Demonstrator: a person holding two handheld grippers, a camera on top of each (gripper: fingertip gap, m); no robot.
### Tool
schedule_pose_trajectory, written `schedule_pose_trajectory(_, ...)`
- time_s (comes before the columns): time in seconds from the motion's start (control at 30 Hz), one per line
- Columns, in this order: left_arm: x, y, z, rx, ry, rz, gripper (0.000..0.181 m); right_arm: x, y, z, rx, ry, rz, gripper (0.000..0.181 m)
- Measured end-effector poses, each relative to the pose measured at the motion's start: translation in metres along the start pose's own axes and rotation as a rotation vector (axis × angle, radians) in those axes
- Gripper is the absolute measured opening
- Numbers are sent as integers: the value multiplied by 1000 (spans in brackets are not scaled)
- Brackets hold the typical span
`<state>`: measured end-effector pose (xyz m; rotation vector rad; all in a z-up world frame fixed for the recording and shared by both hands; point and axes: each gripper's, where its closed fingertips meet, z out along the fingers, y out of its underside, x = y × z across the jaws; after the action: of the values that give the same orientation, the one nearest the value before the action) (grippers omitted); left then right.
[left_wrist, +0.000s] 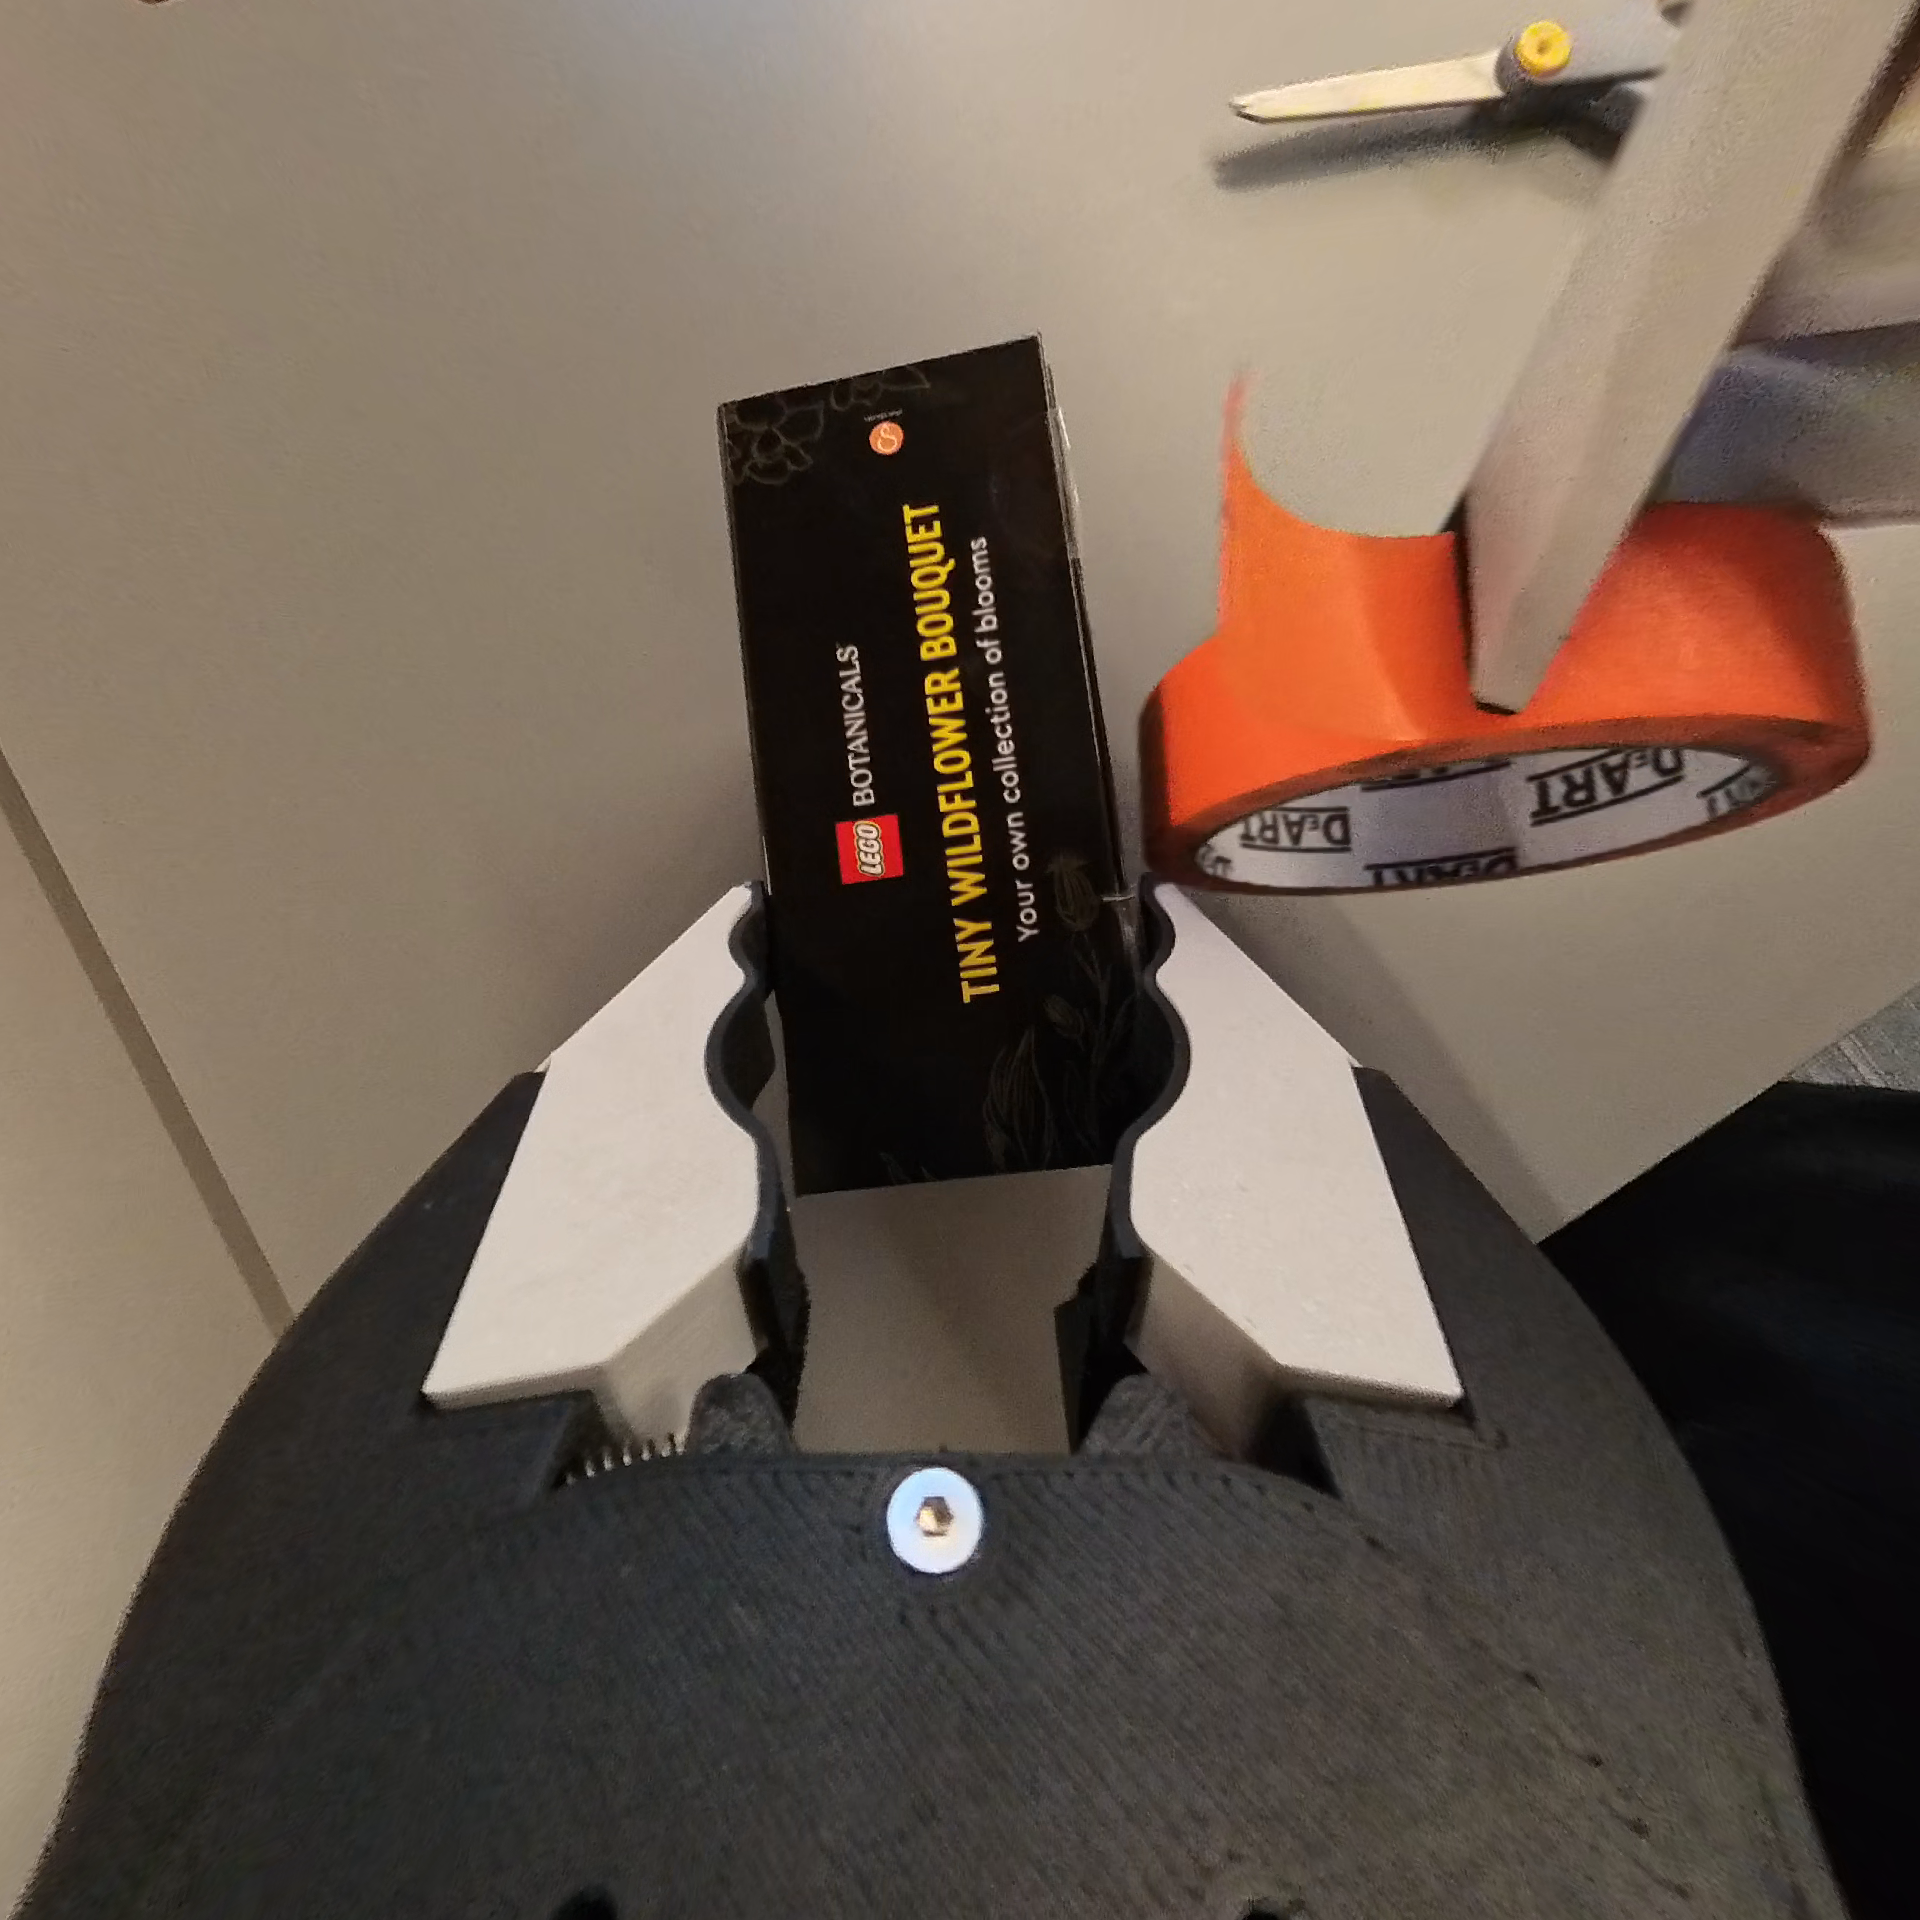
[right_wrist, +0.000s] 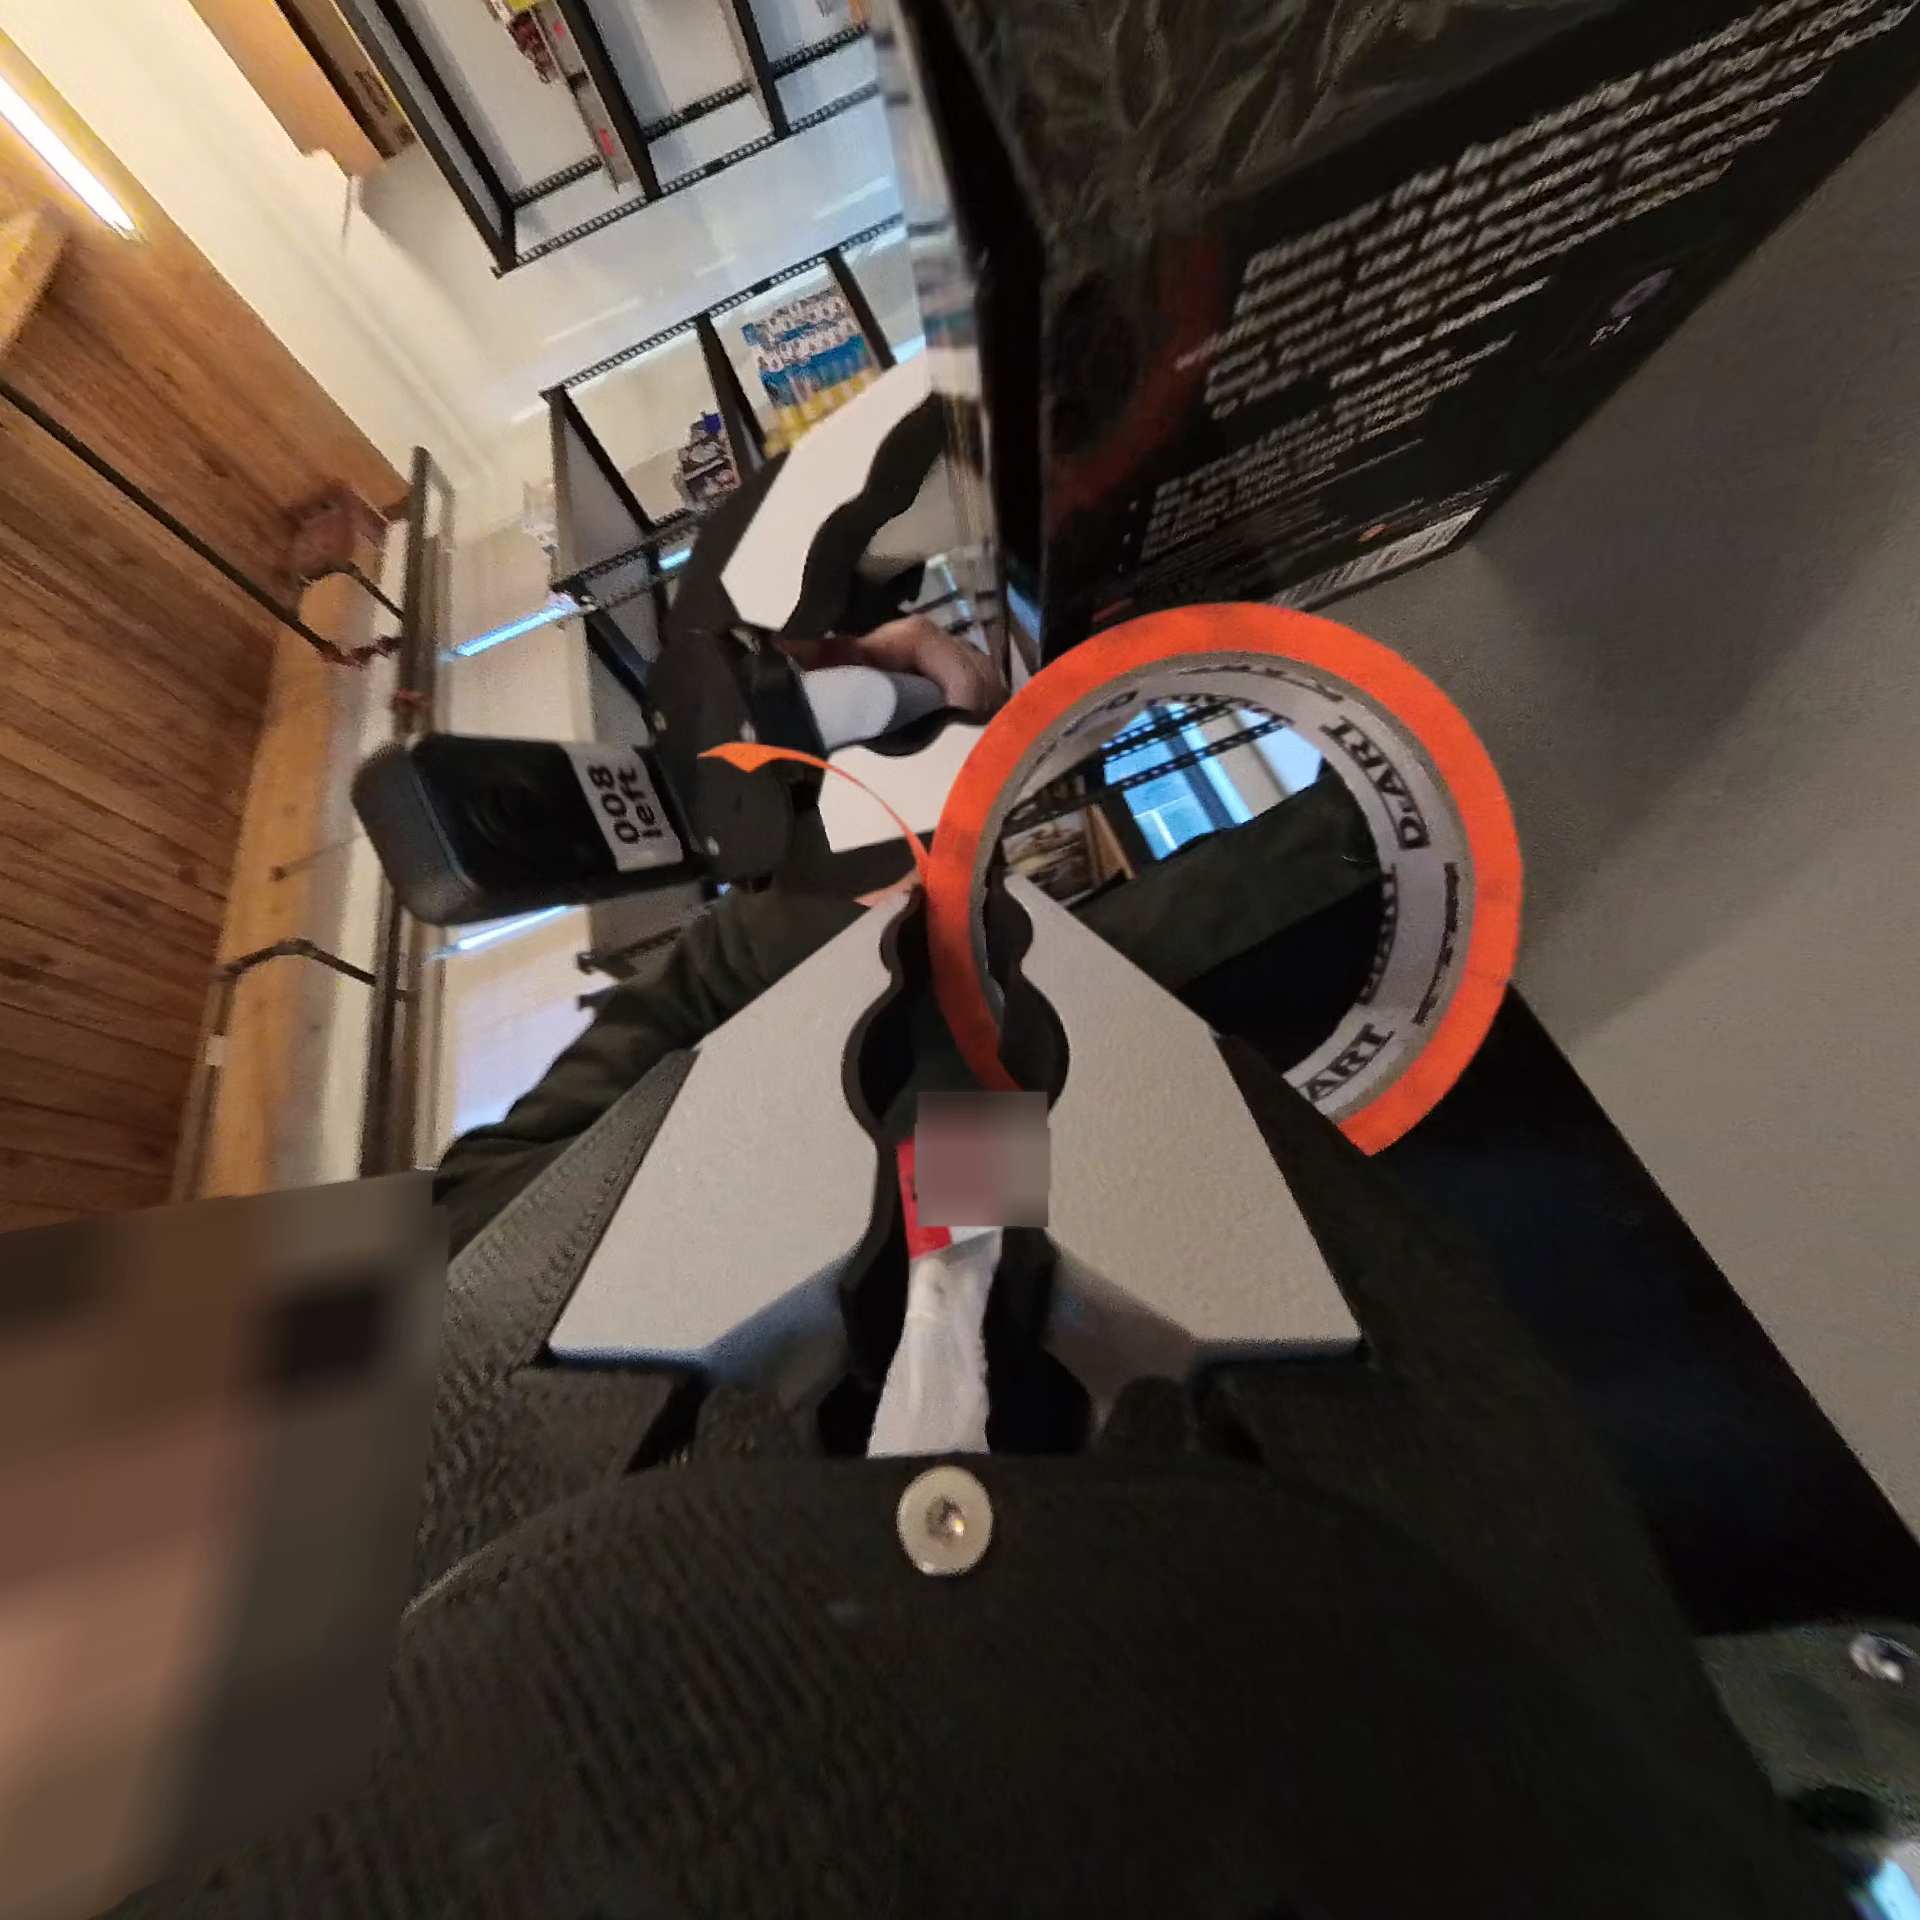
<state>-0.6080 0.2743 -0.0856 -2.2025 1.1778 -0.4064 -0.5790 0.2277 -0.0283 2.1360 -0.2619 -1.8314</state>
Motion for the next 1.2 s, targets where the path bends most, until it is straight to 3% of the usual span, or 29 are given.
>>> schedule_pose_trajectory(0.4,2,-1,0,12,0,-1,69,6,-10,1,-24,-3,15,10)
schedule_pose_trajectory(0.67,12,-4,-8,72,141,-124,74,11,-7,-2,-29,-18,26,10)
schedule_pose_trajectory(0.9,17,-4,-16,65,199,-124,76,10,-1,-6,-53,-21,19,10)
schedule_pose_trajectory(1.1,3,-25,-35,161,242,-200,63,11,8,-5,-103,4,44,9)
schedule_pose_trajectory(1.2,3,-43,-55,224,344,-202,57,7,9,-6,-114,41,41,9)
